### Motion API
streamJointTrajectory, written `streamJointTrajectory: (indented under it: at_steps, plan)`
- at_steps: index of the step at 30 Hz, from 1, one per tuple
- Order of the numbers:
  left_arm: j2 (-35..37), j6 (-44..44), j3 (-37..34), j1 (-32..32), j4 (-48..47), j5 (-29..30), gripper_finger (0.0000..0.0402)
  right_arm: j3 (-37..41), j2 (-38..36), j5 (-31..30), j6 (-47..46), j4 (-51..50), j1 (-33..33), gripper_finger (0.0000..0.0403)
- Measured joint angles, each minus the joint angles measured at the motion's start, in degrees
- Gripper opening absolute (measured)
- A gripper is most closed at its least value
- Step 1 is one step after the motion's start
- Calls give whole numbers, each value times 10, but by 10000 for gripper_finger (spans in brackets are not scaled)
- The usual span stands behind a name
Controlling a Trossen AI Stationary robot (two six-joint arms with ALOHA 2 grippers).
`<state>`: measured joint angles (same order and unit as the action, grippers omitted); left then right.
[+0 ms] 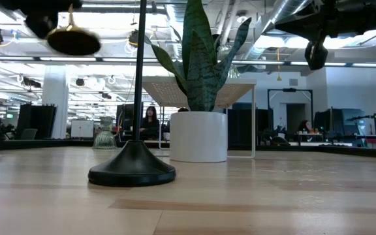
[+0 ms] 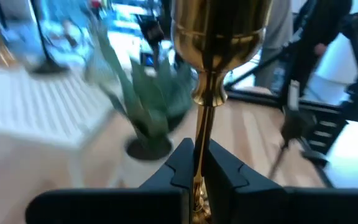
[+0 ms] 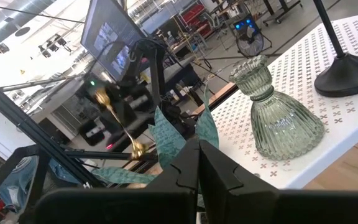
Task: Pick & Place candle stick holders
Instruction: Put the gold candle holder on the shelf aligned with the other gold candle holder
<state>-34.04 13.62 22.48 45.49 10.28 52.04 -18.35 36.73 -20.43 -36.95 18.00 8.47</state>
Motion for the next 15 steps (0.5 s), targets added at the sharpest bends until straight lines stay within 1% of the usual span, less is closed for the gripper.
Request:
streamJointTrajectory:
  at_steps: [3, 8, 10, 15]
  plan:
    - [0, -73, 39, -9, 0, 33, 15, 0, 0, 0, 0, 0, 0, 0]
    - [0, -184, 103, -33, 0, 115, 15, 0, 0, -5, 0, 0, 0, 0]
    - [0, -225, 128, -45, 0, 127, 15, 0, 0, -5, 0, 0, 0, 0]
    - [0, -300, 177, -88, 0, 127, 15, 0, 0, -6, -1, 0, 0, 0]
